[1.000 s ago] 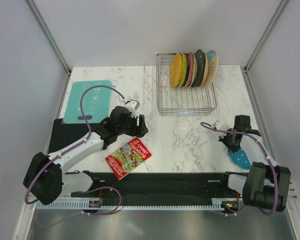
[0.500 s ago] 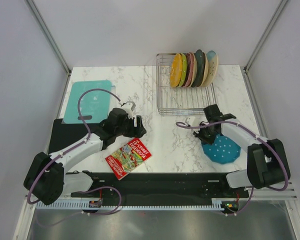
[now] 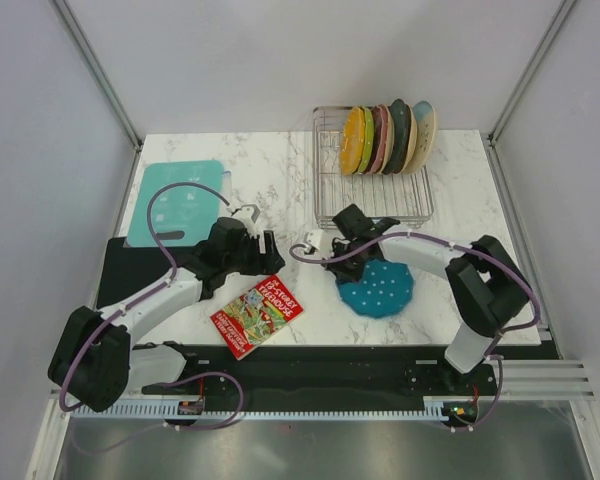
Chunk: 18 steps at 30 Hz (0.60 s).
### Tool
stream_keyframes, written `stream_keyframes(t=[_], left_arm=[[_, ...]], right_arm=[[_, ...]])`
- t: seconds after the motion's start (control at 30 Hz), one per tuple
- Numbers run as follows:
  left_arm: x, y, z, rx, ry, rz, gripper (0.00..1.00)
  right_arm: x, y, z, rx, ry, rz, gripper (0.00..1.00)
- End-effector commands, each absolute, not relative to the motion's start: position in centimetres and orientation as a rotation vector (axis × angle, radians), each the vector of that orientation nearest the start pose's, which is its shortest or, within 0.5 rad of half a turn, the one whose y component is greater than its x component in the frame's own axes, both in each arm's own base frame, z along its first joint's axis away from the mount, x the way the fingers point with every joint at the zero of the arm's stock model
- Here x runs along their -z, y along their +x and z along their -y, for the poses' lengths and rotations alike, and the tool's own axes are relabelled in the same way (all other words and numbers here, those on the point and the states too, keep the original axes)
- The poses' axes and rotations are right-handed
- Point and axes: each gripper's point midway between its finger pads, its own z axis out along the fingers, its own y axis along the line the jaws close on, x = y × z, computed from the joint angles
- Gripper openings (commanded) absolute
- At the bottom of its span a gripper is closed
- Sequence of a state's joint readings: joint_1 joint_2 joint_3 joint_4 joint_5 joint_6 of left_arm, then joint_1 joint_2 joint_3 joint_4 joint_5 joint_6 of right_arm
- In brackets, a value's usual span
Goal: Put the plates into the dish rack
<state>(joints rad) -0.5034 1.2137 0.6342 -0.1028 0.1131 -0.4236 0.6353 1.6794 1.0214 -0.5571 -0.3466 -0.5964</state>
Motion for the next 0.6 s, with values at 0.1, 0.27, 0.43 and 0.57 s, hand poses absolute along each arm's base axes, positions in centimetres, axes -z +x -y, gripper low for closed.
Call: stream_keyframes(t=[0.1,0.27,0.43,0.57], left_arm=[[-8.8,26.4,21.2,0.801,0.089,-2.354,0.84],[-8.2,27.1,24.2,0.969,0.101,-2.390,0.79],[-8.3,28.8,27.0,1.052,0.138,-2.373,0.73],[-7.8,29.5,29.4,1.118,0.185,-2.395,0.72]], right_arm=[[-10.4,30.8,-29.8,-0.617,-1.192,-2.190,0.27],[-15.2,31.6,-23.5,-0.594,-0.787,-2.265,0.46],[-15.5,29.5,-15.1,-0.529,-0.422,-2.381,0.56],[-11.9,25.9,-12.5,-0.635,-0.176,-2.551,0.57]])
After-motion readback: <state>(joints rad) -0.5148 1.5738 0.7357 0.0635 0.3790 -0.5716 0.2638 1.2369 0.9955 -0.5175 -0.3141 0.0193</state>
